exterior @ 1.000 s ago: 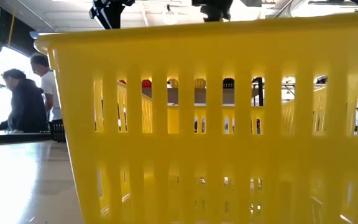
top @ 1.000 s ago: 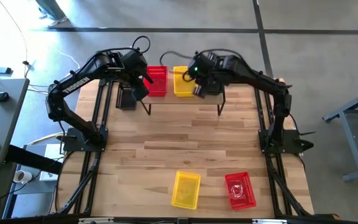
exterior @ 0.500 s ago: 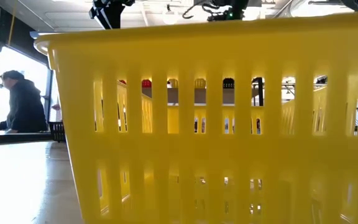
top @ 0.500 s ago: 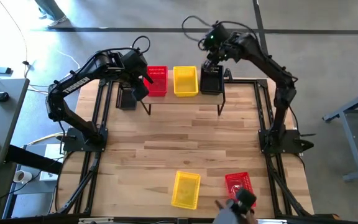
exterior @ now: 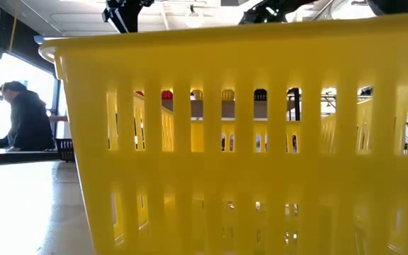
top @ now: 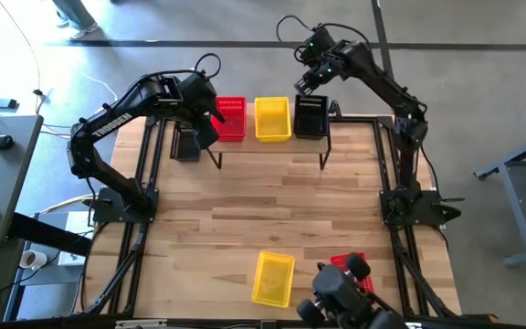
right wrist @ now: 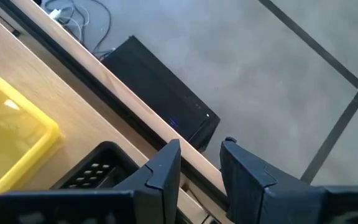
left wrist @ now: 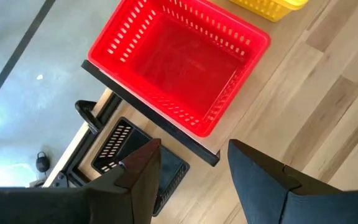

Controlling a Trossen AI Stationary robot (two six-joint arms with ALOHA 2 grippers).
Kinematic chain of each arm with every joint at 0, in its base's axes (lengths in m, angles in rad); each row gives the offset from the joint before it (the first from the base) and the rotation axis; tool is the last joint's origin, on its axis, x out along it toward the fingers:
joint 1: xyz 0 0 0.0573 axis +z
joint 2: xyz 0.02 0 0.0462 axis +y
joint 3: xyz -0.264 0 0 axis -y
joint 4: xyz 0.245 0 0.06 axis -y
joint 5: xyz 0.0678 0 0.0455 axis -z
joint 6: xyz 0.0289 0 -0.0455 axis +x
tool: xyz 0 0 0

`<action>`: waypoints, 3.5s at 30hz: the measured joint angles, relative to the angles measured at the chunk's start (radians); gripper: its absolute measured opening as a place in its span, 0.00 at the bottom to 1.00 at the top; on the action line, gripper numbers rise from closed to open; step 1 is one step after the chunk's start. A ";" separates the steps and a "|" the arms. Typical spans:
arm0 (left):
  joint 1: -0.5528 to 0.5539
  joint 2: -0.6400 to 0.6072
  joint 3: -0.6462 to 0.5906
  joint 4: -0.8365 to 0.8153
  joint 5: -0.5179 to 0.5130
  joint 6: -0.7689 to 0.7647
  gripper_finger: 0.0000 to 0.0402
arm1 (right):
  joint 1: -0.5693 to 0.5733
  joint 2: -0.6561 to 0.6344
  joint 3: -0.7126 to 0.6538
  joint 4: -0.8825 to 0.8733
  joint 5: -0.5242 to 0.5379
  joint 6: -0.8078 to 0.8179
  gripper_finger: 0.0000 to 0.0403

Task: Stack baskets on shelf by color
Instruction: Adjust the black bins on the shelf, then adjust the shelf

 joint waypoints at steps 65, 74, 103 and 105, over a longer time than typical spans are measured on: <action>0.000 -0.162 -0.216 -0.065 0.079 0.027 0.44 | 0.169 -0.112 0.149 -0.343 0.055 0.139 0.24; 0.000 -0.264 -0.425 -0.021 0.155 0.027 0.44 | 0.295 -0.191 0.149 -0.393 0.052 0.278 0.24; -0.170 -0.287 -0.879 0.235 -0.054 -0.146 0.44 | 0.601 -0.207 0.148 -0.392 0.150 0.514 0.24; -0.193 -0.286 -0.903 0.254 -0.099 -0.234 0.44 | 0.600 -0.207 0.148 -0.392 0.150 0.514 0.24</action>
